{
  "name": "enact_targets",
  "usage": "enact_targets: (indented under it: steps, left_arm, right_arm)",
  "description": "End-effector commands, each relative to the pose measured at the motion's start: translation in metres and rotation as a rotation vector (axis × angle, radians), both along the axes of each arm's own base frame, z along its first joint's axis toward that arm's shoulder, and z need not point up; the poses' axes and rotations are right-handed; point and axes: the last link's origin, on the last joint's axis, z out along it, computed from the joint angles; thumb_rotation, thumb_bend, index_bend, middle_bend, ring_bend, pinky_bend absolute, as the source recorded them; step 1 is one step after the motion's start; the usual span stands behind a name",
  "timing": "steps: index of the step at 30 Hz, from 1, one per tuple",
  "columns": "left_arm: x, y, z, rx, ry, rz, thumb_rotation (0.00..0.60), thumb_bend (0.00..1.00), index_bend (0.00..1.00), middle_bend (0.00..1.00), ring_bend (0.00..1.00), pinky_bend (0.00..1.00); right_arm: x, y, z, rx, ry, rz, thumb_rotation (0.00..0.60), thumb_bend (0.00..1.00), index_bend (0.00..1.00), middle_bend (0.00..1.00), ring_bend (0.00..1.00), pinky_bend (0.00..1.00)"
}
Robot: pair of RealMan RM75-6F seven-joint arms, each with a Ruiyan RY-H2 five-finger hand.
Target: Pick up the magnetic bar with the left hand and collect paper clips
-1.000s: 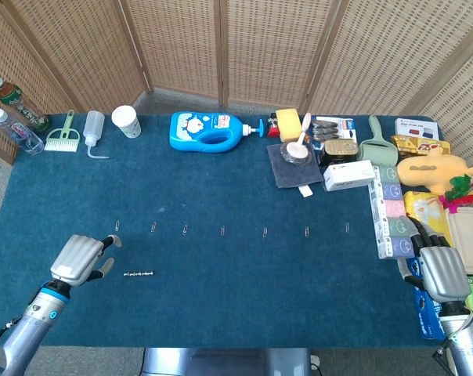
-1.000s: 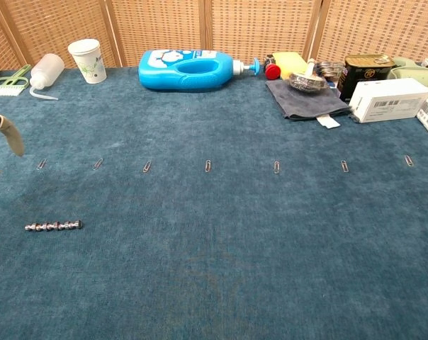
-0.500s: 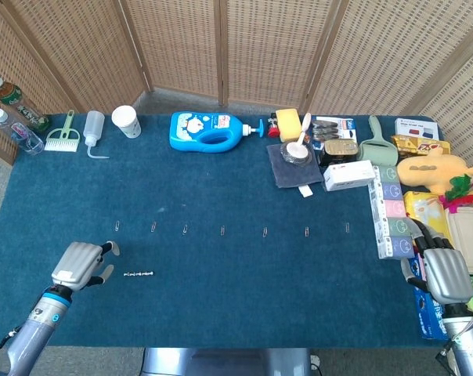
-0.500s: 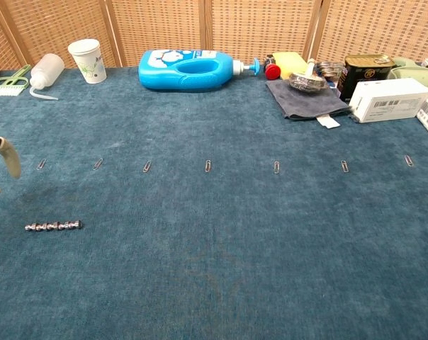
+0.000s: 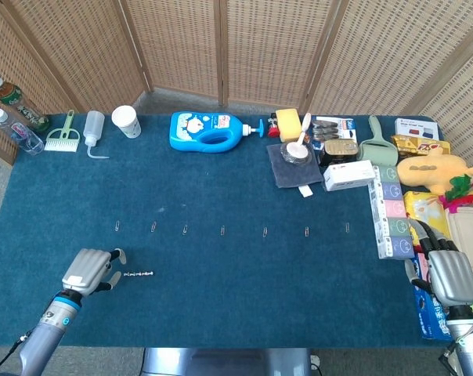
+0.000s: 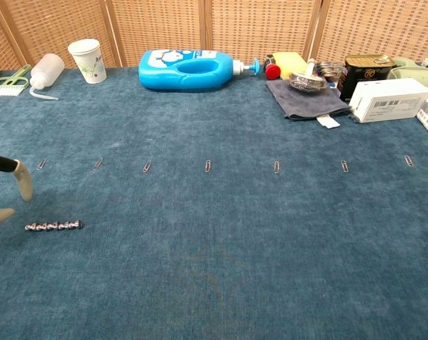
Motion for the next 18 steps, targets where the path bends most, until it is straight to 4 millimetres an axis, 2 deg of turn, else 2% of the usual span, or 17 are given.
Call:
enact_targets:
  steps: [1, 18]
  left_arm:
    - [-0.001, -0.001, -0.004, -0.009, 0.003, 0.007, 0.600, 0.37, 0.43, 1.00, 1.00, 1.00]
    - [0.000, 0.002, -0.021, -0.038, 0.013, 0.026, 0.600, 0.37, 0.44, 1.00, 1.00, 1.00]
  right_arm:
    - [-0.001, 0.000, 0.000, 0.000, -0.001, -0.002, 0.600, 0.50, 0.01, 0.15, 0.15, 0.25]
    - [-0.009, 0.003, 0.003, -0.011, -0.014, -0.016, 0.600, 0.50, 0.01, 0.15, 0.15, 0.25]
